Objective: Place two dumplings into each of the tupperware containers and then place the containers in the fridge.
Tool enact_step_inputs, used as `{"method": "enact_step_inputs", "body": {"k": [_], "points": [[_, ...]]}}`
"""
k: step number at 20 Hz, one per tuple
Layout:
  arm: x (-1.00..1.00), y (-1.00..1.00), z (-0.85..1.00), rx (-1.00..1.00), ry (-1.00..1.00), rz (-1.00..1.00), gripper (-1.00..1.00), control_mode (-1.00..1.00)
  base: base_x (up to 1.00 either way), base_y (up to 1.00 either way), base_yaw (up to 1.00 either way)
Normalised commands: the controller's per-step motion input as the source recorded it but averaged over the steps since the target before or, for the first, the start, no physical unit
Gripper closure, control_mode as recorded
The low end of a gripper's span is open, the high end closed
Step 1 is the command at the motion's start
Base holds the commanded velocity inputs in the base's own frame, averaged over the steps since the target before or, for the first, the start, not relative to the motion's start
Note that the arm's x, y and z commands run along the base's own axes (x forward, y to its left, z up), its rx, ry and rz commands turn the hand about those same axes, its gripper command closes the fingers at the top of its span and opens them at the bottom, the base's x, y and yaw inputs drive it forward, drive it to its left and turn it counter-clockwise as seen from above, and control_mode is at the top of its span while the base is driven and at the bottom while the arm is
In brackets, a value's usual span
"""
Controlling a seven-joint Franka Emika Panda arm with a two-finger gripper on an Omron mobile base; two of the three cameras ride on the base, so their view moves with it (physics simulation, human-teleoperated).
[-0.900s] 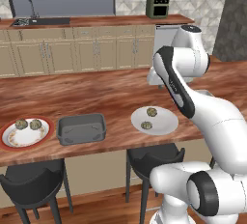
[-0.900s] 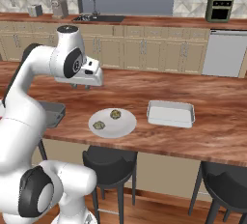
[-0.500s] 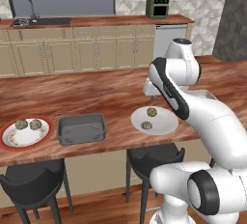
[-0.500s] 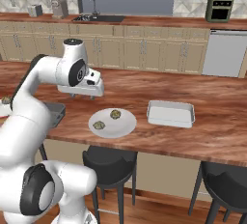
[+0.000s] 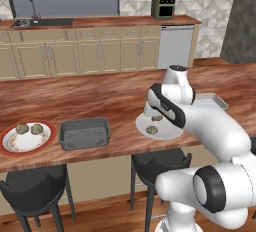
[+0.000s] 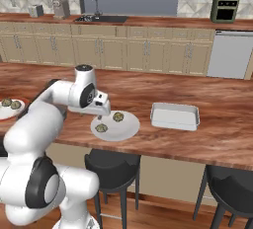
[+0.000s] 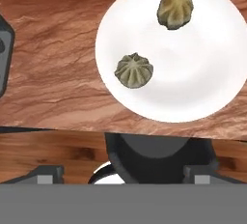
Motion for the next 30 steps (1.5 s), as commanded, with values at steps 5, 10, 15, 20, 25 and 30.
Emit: {"method": "enact_step_inputs", "body": {"k": [5, 10, 15, 20, 25, 30], "points": [[0.23, 0.00, -0.66, 0.00, 0.00, 0.00, -1.00, -1.00, 0.00, 0.00, 0.00], [0.41, 0.00, -0.53, 0.00, 0.00, 0.00, -1.00, -1.00, 0.00, 0.00, 0.00], [0.37, 0.00, -0.32, 0.01, 0.00, 0.00, -1.00, -1.00, 0.00, 0.00, 0.00], [0.33, 0.00, -0.14, 0.02, 0.00, 0.00, -1.00, -1.00, 0.00, 0.00, 0.00], [0.25, 0.00, -0.22, 0.00, 0.00, 0.00, -1.00, -1.00, 0.00, 0.00, 0.00], [0.24, 0.00, -0.23, 0.00, 0.00, 0.00, -1.00, -1.00, 0.00, 0.00, 0.00]]}}
